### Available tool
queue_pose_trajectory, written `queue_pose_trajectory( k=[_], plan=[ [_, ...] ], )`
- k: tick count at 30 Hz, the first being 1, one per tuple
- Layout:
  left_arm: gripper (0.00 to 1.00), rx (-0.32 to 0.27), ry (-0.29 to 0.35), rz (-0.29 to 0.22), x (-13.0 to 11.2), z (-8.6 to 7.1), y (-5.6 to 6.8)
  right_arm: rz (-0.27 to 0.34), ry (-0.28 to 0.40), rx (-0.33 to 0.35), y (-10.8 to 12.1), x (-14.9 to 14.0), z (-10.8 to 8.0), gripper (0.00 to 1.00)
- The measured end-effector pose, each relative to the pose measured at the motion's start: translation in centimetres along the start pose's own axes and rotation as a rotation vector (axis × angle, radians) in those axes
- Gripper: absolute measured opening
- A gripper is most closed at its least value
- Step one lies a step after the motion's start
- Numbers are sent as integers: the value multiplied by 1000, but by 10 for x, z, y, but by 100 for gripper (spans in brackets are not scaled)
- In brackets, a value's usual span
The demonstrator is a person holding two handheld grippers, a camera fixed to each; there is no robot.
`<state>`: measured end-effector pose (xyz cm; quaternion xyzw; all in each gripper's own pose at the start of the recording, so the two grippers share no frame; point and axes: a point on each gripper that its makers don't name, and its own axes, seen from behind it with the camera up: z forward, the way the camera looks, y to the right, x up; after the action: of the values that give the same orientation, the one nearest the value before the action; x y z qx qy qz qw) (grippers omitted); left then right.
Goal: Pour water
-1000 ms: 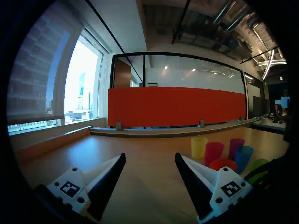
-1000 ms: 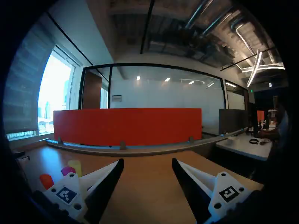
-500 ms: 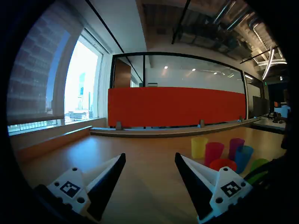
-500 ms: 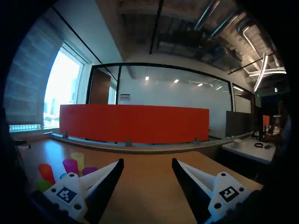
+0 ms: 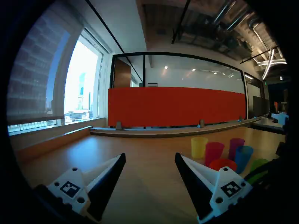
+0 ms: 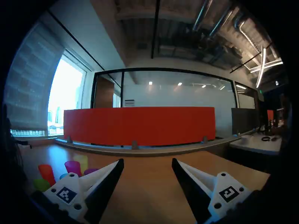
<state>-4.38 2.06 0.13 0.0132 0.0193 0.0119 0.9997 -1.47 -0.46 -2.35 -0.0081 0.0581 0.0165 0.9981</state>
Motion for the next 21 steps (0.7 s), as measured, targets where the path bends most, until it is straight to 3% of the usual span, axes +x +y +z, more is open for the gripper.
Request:
queue_pose_trajectory(
  k=[12,21],
  plan=[
    [98,0,0,0,0,0,0,-28,-34,6,-6,-30,4,99],
    [98,0,0,0,-1,0,0,-6,-68,-18,1,-44,8,99]
  ],
)
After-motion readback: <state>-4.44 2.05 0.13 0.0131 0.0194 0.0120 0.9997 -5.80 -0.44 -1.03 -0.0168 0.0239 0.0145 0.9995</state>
